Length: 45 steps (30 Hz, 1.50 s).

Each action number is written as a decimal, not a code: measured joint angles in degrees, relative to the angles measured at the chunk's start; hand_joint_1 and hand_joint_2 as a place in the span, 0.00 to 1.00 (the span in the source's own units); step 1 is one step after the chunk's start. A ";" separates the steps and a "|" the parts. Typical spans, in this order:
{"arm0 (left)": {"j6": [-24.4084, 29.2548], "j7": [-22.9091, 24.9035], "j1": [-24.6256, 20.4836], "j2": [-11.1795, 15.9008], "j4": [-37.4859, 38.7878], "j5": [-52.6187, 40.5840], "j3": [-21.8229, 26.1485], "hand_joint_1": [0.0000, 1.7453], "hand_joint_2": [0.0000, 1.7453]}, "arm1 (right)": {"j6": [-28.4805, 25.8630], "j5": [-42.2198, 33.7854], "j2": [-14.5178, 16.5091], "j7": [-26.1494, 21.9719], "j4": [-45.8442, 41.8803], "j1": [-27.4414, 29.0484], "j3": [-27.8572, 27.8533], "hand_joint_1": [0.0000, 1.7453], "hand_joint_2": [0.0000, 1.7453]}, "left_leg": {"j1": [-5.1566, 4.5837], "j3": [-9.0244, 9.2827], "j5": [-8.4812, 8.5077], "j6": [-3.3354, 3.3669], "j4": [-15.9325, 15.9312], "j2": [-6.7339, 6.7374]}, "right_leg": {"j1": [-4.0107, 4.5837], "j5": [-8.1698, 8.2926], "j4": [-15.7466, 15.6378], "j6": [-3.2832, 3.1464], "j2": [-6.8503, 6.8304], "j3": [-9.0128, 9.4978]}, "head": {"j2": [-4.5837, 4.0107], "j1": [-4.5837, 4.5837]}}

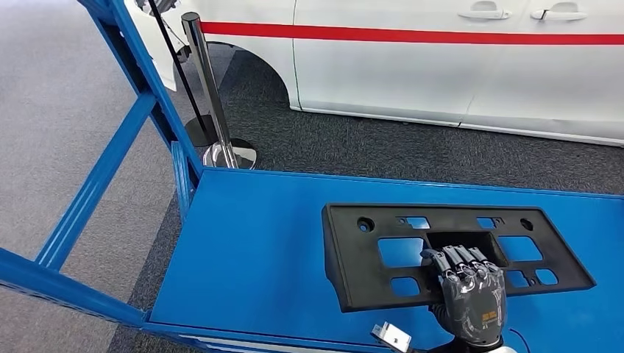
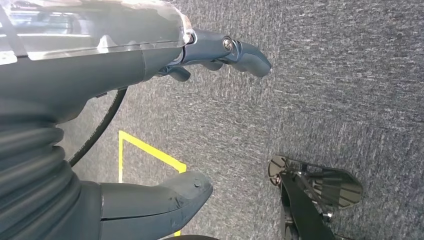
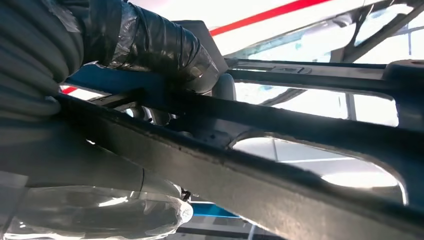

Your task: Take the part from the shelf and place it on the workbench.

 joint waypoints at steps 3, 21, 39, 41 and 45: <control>0.01 0.01 -0.02 0.01 0.00 -0.15 0.00 0.00 1.00 | 0.00 0.43 0.00 0.01 -1.29 0.29 -0.10 1.00 1.00 | -0.03 0.00 0.00 0.01 0.04 0.00 | -0.05 0.00 -0.01 0.00 -0.01 0.00 | 0.00 0.00; 0.09 0.13 -0.27 0.03 0.00 -0.64 0.01 0.00 1.00 | 0.01 1.45 0.55 -6.67 -10.32 1.35 -1.84 1.00 1.00 | 0.04 0.07 1.22 1.32 -0.51 0.21 | -0.35 0.01 -0.03 1.35 -0.02 0.02 | 0.00 0.02; 0.25 0.37 -0.49 0.07 -0.02 -0.89 0.07 0.00 1.00 | -0.13 1.45 0.44 -2.51 -9.75 0.67 -0.60 1.00 1.00 | 1.19 -5.72 -4.96 -1.63 9.73 0.45 | -1.43 -1.34 1.32 -0.32 -0.80 0.14 | 0.00 -0.05; 0.26 0.42 -0.50 0.11 -0.02 -0.80 0.15 0.00 1.00 | -0.13 1.45 0.44 -2.32 -9.56 0.62 -0.42 1.00 1.00 | 1.06 -7.96 -8.54 -1.55 16.53 0.44 | -0.96 -0.61 1.41 -0.84 -0.93 -0.99 | 0.00 -0.06; 0.26 0.49 -0.54 0.15 -0.02 -0.65 0.34 0.00 1.00 | -0.14 1.45 0.42 -2.07 -9.32 0.52 0.02 1.00 1.00 | 0.24 -2.44 -4.44 0.24 10.05 0.43 | 0.00 0.98 1.52 -1.06 -0.99 -2.85 | 0.00 -0.05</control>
